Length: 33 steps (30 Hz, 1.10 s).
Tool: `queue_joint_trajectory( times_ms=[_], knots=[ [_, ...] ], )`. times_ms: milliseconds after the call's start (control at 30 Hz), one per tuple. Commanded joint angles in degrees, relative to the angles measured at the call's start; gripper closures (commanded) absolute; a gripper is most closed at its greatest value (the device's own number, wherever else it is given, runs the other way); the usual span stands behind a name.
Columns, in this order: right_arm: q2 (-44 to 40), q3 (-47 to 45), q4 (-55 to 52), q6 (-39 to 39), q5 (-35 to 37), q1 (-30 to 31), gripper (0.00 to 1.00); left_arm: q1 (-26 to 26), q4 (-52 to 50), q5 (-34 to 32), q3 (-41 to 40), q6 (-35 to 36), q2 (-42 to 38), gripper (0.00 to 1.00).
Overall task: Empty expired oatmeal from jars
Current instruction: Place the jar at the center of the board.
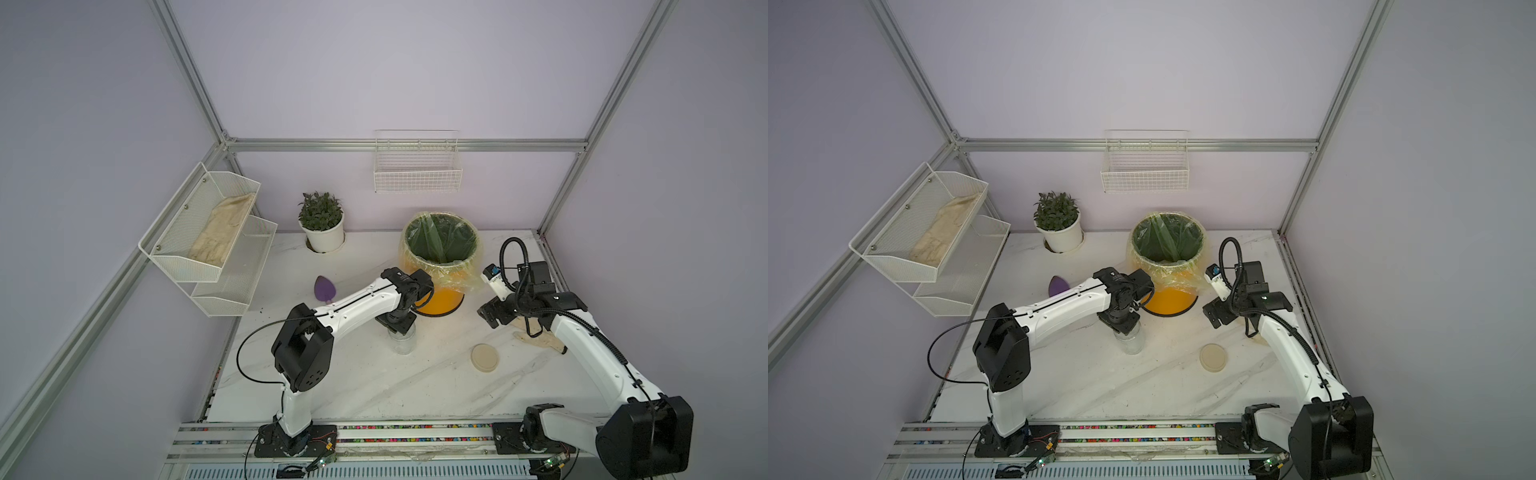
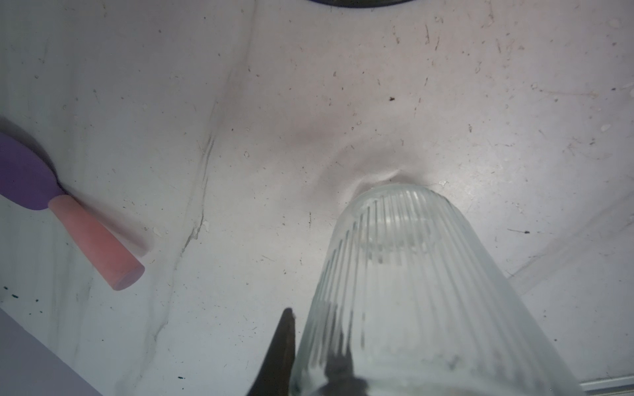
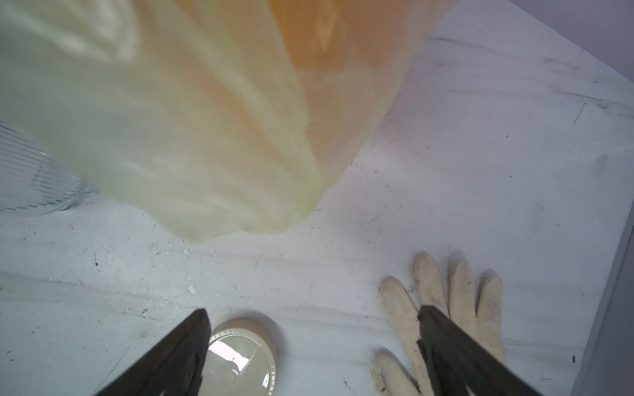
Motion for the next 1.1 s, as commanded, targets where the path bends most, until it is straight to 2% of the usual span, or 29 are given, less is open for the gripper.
queue_joint_trajectory(
  times_ms=[0,200,333,400,800,1067],
  knots=[
    [0.1,0.4,-0.8,1.5,-1.9,-0.6,0.03,-1.2,-1.8,-3.1,3.0,-1.1,0.6,0.69],
    [0.7,-0.5,-0.6,1.4,-2.7,-0.9,0.03,-1.4,-0.9,-2.4,2.7,-1.5,1.6,0.46],
    [0.8,-0.7,-0.4,1.1,-2.6,-1.0,0.03,-1.5,1.1,-2.3,2.3,-1.7,0.0,0.19],
    [0.8,-0.6,-0.2,1.0,-2.5,-1.1,0.03,-1.5,2.2,-2.7,2.0,-1.7,-1.8,0.02],
    [2.0,0.7,-0.3,1.4,-2.9,-1.2,0.03,-1.4,3.5,-4.7,0.5,-2.6,-10.3,0.0],
    [1.2,1.2,0.9,3.1,-3.1,-1.4,0.03,-1.1,11.7,-5.9,-7.0,-2.7,-25.4,0.0]
  ],
)
